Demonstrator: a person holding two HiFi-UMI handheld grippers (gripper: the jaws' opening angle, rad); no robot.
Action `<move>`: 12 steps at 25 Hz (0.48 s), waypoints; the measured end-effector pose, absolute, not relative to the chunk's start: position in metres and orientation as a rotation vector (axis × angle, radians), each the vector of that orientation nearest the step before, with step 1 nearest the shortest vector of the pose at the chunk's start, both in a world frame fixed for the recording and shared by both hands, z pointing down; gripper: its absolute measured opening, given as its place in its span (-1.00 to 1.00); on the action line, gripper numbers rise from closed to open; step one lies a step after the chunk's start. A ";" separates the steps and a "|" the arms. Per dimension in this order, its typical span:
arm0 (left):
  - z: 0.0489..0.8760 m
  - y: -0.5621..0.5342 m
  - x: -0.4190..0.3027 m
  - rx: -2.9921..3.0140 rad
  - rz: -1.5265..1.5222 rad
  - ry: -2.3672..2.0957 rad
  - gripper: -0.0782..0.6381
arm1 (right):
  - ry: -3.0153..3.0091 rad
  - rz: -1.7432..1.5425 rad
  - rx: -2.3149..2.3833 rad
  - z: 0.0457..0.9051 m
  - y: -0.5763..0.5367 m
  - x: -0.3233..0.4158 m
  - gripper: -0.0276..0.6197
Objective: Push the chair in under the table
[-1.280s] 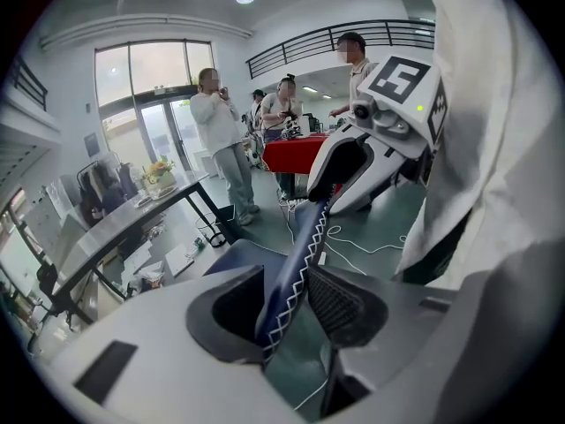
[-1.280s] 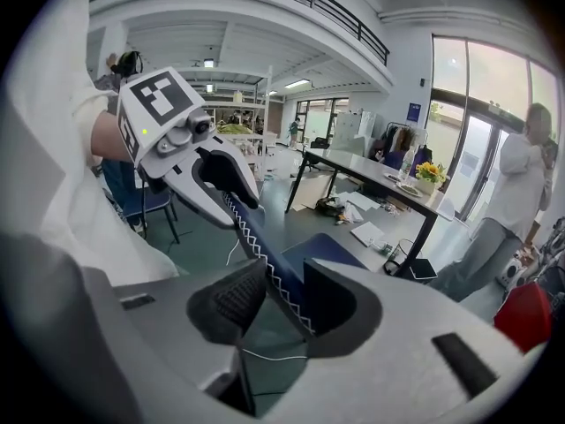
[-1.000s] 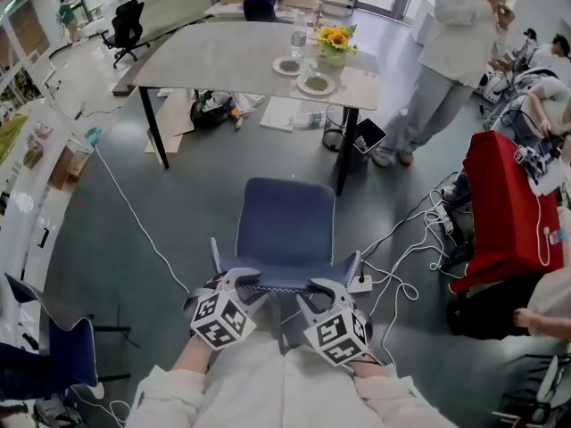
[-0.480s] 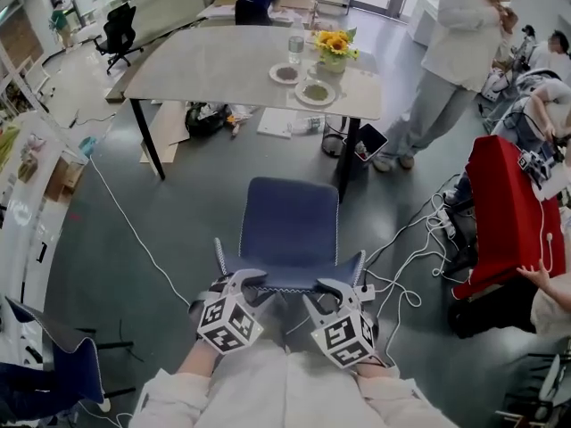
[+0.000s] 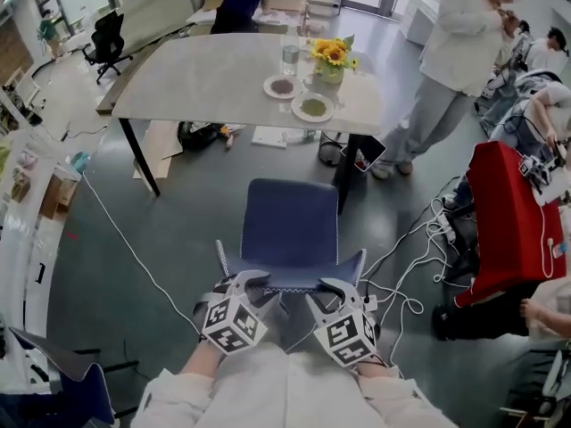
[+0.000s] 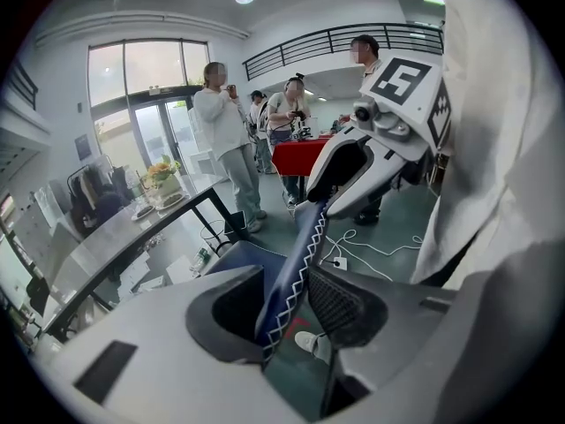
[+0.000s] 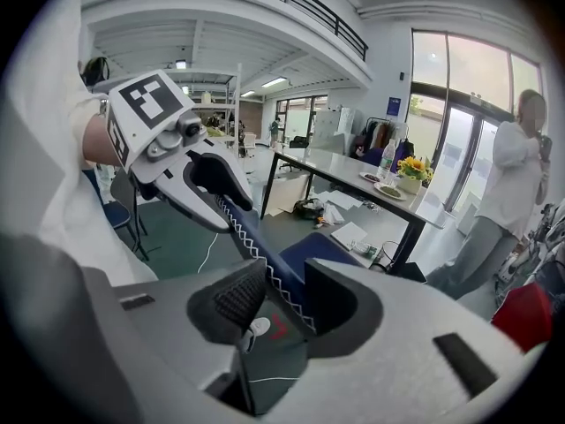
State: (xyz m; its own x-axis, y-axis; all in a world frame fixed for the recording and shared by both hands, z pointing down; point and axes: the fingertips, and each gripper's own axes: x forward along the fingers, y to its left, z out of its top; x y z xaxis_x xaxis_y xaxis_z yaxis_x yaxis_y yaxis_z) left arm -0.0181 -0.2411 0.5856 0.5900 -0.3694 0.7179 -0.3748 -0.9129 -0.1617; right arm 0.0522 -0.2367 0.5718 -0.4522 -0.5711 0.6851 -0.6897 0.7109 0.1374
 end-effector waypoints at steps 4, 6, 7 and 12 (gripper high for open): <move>0.584 -0.264 -0.020 2.805 1.260 -0.631 -0.34 | -2.163 0.222 0.971 0.570 -0.260 0.050 -0.54; 0.583 -0.274 -0.022 2.808 1.261 -0.619 -0.34 | -2.155 0.229 0.975 0.569 -0.270 0.048 -0.54; 0.582 -0.280 -0.022 2.811 1.261 -0.618 -0.34 | -2.153 0.230 0.978 0.568 -0.276 0.047 -0.54; 0.583 -0.307 -0.026 2.830 1.259 -0.628 -0.34 | -2.133 0.248 0.999 0.568 -0.301 0.045 -0.54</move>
State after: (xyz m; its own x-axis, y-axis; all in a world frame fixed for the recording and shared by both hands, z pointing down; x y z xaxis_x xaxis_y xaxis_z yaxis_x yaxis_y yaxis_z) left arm -0.0256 -0.3069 0.5831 0.6039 -0.3630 0.7096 -0.3484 -0.9210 -0.1746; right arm 0.0448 -0.3014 0.5685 -0.4101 -0.5788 0.7048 -0.7252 0.6756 0.1330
